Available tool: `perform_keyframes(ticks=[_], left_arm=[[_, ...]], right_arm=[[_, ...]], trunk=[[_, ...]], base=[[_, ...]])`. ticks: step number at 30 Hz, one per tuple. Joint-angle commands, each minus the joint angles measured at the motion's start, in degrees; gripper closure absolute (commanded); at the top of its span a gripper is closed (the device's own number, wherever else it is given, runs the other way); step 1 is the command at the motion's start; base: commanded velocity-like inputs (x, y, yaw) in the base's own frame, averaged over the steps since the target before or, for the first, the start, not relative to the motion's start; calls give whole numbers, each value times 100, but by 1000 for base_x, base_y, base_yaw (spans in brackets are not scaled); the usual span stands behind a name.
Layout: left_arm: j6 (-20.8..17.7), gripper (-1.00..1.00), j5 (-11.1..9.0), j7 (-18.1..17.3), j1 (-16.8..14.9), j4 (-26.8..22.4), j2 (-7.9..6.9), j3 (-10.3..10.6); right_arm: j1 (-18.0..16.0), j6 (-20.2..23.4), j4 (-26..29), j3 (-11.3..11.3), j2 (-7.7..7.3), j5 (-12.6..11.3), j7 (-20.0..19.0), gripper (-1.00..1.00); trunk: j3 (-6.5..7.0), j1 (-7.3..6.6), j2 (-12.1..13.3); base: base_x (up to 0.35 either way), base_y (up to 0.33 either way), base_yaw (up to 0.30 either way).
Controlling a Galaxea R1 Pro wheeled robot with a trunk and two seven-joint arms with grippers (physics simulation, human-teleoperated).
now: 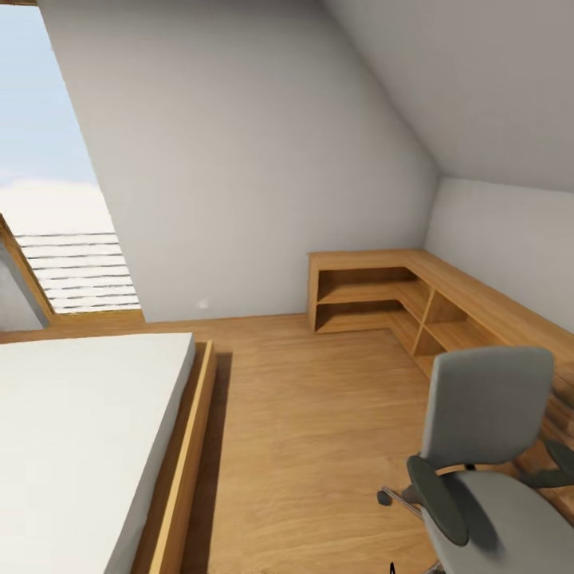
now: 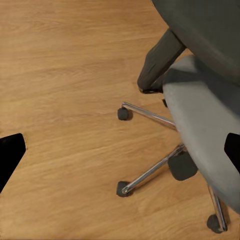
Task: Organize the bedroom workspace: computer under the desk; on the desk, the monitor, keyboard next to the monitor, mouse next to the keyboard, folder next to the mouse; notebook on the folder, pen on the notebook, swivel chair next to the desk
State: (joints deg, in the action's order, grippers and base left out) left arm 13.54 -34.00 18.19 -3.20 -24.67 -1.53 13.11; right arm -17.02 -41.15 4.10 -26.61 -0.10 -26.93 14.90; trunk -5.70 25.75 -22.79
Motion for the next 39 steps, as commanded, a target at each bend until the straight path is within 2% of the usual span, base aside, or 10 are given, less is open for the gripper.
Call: perform_keyframes(ticks=[1, 9, 13, 14, 16, 23, 39], left_arm=[[23, -100, -45, 37, -5, -3, -6, 49], [25, -100, -18, 42, -5, -3, 10, 58], [25, -100, 204, 48, -5, -3, 24, 111], [25, -100, 299, 49, -5, -3, 29, 133], [25, -100, 350, 47, -5, -3, 33, 145], [26, -100, 399, 44, -5, -3, 61, 162], [26, -100, 403, 44, -5, 0, 65, 165]], right_arm=[[-3, -7, 3, -51, -2, -25, 34, -100], [-3, 8, -41, -49, -26, 38, 0, -100], [-3, 22, -99, -53, -27, 143, -47, -100], [-3, 25, -109, -54, -28, 264, -66, -100], [-3, 27, -114, -54, -22, 356, -79, -100], [-3, 12, -119, -64, -4, 444, -92, -100], [-3, 2, -120, -64, 0, 452, -93, -100]], trunk=[[-18, 3, -12], [-32, 3, -12], [-32, 3, -12], [-32, 3, -12], [-32, 3, -12], [-32, 3, -12], [-32, 3, -12]], base=[[3, 0, 138], [1, 0, 41], [0, 0, 4], [6, 0, 1], [60, 0, 1], [181, 0, 23], [20, 0, 176]])
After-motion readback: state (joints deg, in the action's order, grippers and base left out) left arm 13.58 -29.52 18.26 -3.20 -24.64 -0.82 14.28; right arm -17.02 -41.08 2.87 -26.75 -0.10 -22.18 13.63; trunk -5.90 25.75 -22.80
